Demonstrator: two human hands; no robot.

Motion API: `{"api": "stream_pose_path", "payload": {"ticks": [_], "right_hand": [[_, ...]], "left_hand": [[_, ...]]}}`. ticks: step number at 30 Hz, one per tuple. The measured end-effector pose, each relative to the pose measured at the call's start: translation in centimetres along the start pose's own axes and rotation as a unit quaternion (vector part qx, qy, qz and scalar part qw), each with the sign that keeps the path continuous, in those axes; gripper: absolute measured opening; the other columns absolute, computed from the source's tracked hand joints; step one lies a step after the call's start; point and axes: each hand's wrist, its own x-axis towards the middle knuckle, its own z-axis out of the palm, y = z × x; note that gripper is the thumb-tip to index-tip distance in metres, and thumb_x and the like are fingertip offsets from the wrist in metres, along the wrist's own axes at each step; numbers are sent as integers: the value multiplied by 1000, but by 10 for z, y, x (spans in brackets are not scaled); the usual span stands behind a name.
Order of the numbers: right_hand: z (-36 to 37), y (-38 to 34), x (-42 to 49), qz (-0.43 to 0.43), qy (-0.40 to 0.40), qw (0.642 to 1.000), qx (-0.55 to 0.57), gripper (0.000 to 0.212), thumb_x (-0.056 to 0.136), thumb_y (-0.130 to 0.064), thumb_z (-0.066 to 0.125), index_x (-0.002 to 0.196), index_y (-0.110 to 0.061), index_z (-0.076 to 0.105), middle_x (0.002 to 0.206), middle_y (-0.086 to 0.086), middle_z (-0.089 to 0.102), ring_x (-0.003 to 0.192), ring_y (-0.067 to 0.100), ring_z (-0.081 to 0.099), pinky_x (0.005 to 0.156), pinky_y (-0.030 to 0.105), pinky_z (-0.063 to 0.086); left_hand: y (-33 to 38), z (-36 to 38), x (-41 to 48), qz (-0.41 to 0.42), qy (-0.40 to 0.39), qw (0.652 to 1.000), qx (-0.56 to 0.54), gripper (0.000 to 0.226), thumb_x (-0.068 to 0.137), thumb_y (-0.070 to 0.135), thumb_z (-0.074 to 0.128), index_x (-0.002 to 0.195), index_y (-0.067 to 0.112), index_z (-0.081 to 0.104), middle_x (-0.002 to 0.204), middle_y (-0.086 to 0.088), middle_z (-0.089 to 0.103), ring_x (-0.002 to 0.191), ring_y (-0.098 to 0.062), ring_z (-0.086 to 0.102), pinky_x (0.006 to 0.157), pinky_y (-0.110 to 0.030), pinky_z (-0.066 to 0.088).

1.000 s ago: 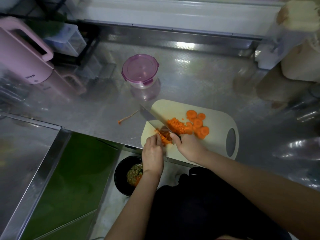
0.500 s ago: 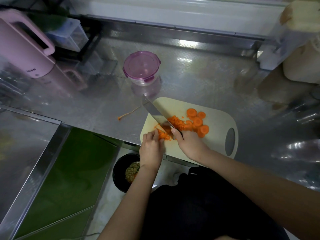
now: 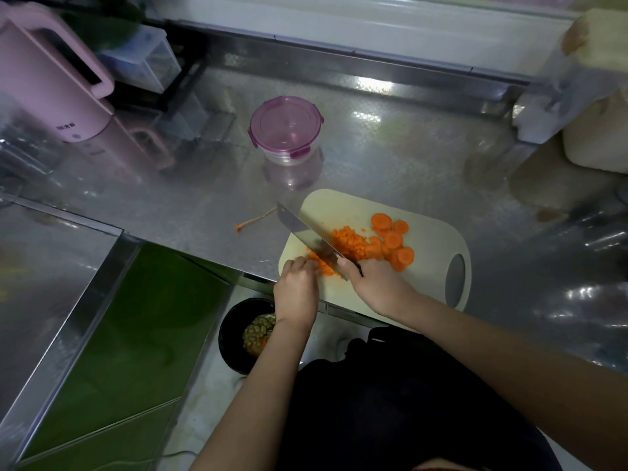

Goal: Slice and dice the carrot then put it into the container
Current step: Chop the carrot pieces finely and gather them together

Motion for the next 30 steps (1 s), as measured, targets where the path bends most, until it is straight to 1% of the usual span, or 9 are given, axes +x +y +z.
{"api": "stream_pose_path", "payload": {"ticks": [3, 8, 12, 15, 18, 21, 26, 28, 30], "right_hand": [[2, 0, 0, -2, 6, 1000, -12, 54, 100, -48, 29, 72, -8, 53, 76, 14, 58, 83, 33, 58, 69, 34, 40], [5, -4, 0, -7, -6, 999, -33, 51, 100, -47, 30, 67, -11, 47, 71, 10, 54, 81, 33, 59, 65, 32, 38], [4, -7, 0, -6, 3, 998, -64, 51, 100, -47, 29, 83, -7, 56, 92, 20, 65, 89, 35, 60, 64, 29, 34], [10, -7, 1, -2, 4, 997, -80, 56, 100, -47, 30, 94, 0, 60, 98, 22, 64, 94, 38, 60, 69, 33, 39], [15, -5, 3, -2, 5, 997, -79, 57, 99, -48, 31, 93, 1, 60, 98, 24, 64, 94, 39, 60, 74, 38, 44], [14, -3, 3, 2, 6, 998, -67, 57, 99, -48, 31, 94, 1, 60, 98, 23, 65, 94, 38, 60, 74, 38, 44], [13, -2, 3, -2, 5, 998, -60, 57, 99, -48, 30, 96, 1, 60, 99, 22, 65, 95, 37, 60, 74, 36, 44], [13, -2, 4, -4, -1, 998, -61, 58, 99, -48, 29, 96, 0, 60, 99, 22, 65, 95, 37, 60, 74, 36, 43], [12, -1, 4, -5, -5, 998, -58, 58, 99, -49, 28, 95, -1, 60, 100, 22, 65, 96, 37, 59, 74, 36, 43]], "left_hand": [[0, 0, 0, 0, 4, 1000, 8, 5, 81, 7, 67, 83, 8, 71, 79, -8, 65, 80, -29, 60, 58, -34, 48], [-3, 2, -1, 17, 8, 1000, 17, 11, 71, 2, 75, 73, 11, 69, 68, -4, 61, 68, -27, 59, 49, -30, 46], [-5, 4, 0, 19, 3, 1000, 22, 19, 63, -3, 77, 71, 10, 67, 66, -4, 60, 66, -26, 59, 48, -29, 46], [-7, 6, -1, 42, 15, 999, 22, 7, 71, 5, 64, 73, 9, 68, 67, -5, 61, 66, -27, 59, 49, -29, 47], [-7, 5, -1, 56, 36, 997, 33, 27, 74, 17, 42, 73, 10, 68, 67, -3, 61, 66, -25, 59, 49, -28, 47], [-8, 7, -2, 65, 50, 996, 44, 24, 73, 14, 45, 75, 10, 68, 69, -3, 62, 66, -24, 60, 49, -26, 46], [-6, 5, -2, 64, 53, 996, 40, 36, 75, 16, 33, 76, 9, 69, 69, -4, 62, 65, -25, 60, 50, -26, 48], [-5, 4, -2, 62, 46, 996, 41, 34, 75, 15, 35, 74, 8, 68, 69, -5, 62, 65, -26, 59, 50, -27, 48], [-6, 4, -2, 58, 41, 996, 53, 20, 76, 9, 46, 72, 8, 67, 68, -5, 61, 64, -26, 59, 49, -28, 47]]}}
